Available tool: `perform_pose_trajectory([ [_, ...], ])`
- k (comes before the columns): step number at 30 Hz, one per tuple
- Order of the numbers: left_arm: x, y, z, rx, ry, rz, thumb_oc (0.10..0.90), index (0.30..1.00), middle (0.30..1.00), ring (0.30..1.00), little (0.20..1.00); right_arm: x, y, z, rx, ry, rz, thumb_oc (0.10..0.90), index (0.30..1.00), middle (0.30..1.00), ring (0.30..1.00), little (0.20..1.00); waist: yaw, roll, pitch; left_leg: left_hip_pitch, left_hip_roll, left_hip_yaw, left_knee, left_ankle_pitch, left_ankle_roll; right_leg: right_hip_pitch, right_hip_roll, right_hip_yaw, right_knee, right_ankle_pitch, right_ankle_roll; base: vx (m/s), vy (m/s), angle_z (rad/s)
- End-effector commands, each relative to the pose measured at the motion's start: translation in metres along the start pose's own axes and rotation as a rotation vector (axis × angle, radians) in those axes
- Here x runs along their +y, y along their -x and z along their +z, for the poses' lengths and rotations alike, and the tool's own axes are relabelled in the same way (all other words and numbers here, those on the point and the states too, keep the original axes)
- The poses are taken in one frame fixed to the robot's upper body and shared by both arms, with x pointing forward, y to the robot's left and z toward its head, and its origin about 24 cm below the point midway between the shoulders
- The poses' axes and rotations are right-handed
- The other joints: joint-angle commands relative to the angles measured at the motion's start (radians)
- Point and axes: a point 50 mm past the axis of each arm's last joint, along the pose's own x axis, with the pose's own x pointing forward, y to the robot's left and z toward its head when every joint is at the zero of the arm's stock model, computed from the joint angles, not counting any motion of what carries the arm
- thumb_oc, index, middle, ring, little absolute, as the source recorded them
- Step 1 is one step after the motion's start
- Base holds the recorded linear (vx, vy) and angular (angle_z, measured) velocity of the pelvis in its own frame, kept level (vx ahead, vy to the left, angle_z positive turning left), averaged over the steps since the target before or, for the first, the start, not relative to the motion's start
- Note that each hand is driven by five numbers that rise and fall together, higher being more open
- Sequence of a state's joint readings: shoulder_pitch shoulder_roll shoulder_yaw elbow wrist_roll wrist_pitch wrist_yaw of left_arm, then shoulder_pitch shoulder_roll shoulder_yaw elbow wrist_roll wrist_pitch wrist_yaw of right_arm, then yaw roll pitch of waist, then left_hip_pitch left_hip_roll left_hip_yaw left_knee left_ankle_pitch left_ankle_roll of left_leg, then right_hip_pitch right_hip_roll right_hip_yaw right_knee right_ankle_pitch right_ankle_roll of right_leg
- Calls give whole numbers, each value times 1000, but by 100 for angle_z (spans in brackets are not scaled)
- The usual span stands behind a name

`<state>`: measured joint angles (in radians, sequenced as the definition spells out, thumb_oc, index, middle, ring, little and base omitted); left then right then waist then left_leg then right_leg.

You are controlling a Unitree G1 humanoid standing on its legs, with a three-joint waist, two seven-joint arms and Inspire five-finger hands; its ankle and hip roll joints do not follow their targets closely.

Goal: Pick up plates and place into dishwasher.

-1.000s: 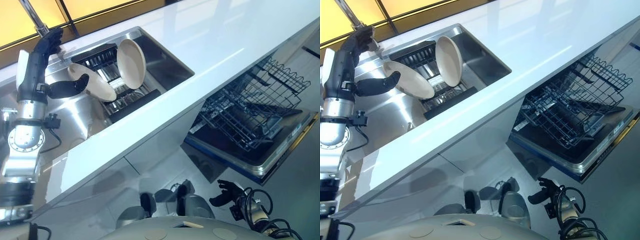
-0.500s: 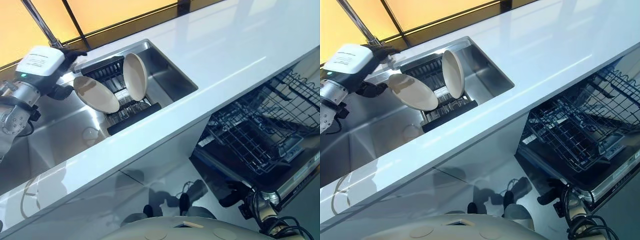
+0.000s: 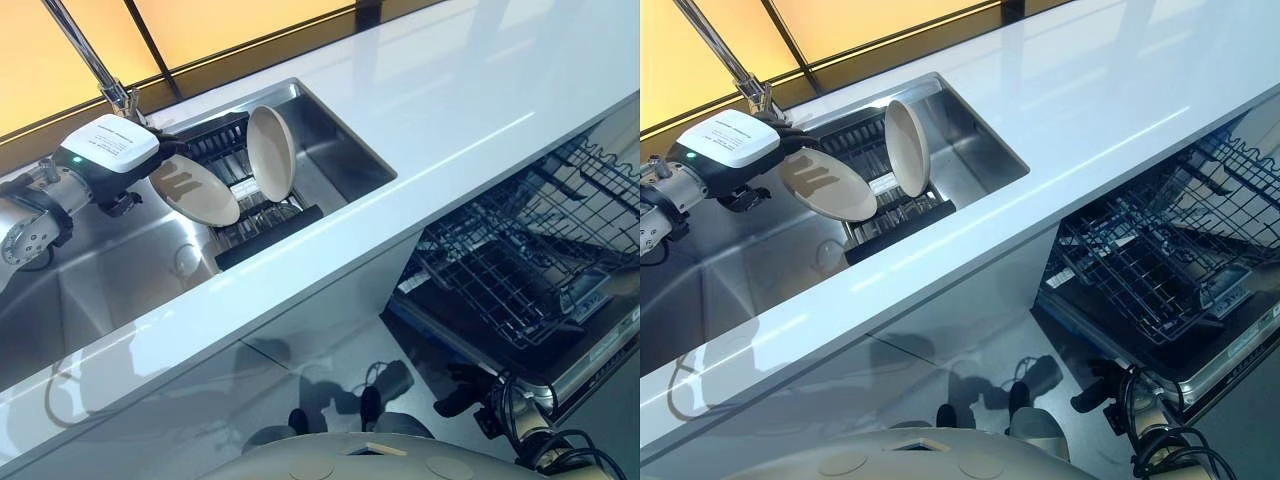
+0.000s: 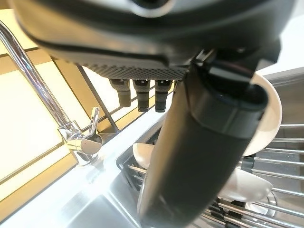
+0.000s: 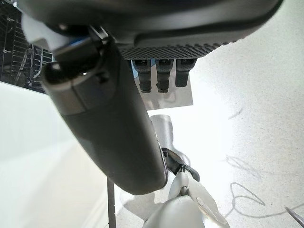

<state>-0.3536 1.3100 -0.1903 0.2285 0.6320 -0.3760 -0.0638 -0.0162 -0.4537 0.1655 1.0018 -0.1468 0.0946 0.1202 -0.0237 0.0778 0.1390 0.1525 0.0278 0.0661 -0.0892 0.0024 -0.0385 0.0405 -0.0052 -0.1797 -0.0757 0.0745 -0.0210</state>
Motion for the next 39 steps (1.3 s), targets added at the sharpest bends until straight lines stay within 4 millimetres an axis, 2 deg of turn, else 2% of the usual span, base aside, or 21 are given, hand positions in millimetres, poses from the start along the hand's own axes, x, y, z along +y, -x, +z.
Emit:
perform_pose_trajectory([
  [1, 69, 12, -40, 151, -129, 179, 800, 900, 900, 900, 900, -28, 3, 11, -42, 29, -66, 800, 900, 900, 900, 900, -8, -3, -39, -54, -133, 47, 77, -97, 89, -34, -11, 49, 140, -128, 132, 0, 0, 0],
  [8, 68, 8, -39, 167, -135, 222, 800, 900, 900, 900, 900, -32, 4, 16, -55, 35, -59, 800, 900, 900, 900, 900, -11, -7, -40, -52, -133, 52, 72, -96, 92, -38, -9, 54, 143, -127, 134, 0, 0, 0],
  [19, 31, -12, -18, 108, -134, 146, 800, 900, 900, 900, 900, -35, 4, 22, -70, 20, -65, 800, 900, 900, 900, 900, -30, -17, -30, -53, -136, 64, 75, -102, 101, -55, -5, 77, 160, -126, 138, 2, 0, -3],
  [32, 8, -36, 0, 100, -167, 47, 800, 900, 900, 900, 900, -33, 3, 22, -65, 10, -64, 800, 900, 900, 900, 900, -59, -21, -19, -51, -139, 87, 73, -102, 108, -67, 0, 96, 164, -118, 141, 0, 3, -7],
  [33, 6, -39, 0, 112, -168, 45, 707, 820, 820, 820, 807, -32, 3, 23, -73, 5, -66, 800, 900, 900, 900, 900, -62, -21, -20, -50, -139, 89, 71, -101, 108, -67, 0, 97, 162, -117, 141, 0, 0, 0],
  [34, 5, -40, 0, 126, -165, 48, 424, 578, 578, 578, 524, -31, 3, 24, -78, 2, -67, 800, 900, 900, 900, 900, -64, -22, -20, -51, -140, 91, 71, -101, 108, -67, 0, 98, 161, -117, 141, 0, 0, 0],
  [36, 5, -42, -1, 152, -161, 59, 100, 300, 300, 300, 200, -30, 2, 25, -83, -1, -67, 800, 900, 900, 900, 900, -65, -22, -21, -51, -140, 92, 70, -101, 109, -67, 1, 100, 160, -116, 141, -3, -4, -2],
  [39, 1, -42, -6, 208, -137, 109, 100, 300, 300, 300, 200, -29, 2, 28, -91, -1, -65, 800, 900, 900, 900, 900, -64, -24, -22, -50, -139, 94, 67, -99, 108, -65, 2, 100, 157, -115, 140, -6, -10, -5],
])
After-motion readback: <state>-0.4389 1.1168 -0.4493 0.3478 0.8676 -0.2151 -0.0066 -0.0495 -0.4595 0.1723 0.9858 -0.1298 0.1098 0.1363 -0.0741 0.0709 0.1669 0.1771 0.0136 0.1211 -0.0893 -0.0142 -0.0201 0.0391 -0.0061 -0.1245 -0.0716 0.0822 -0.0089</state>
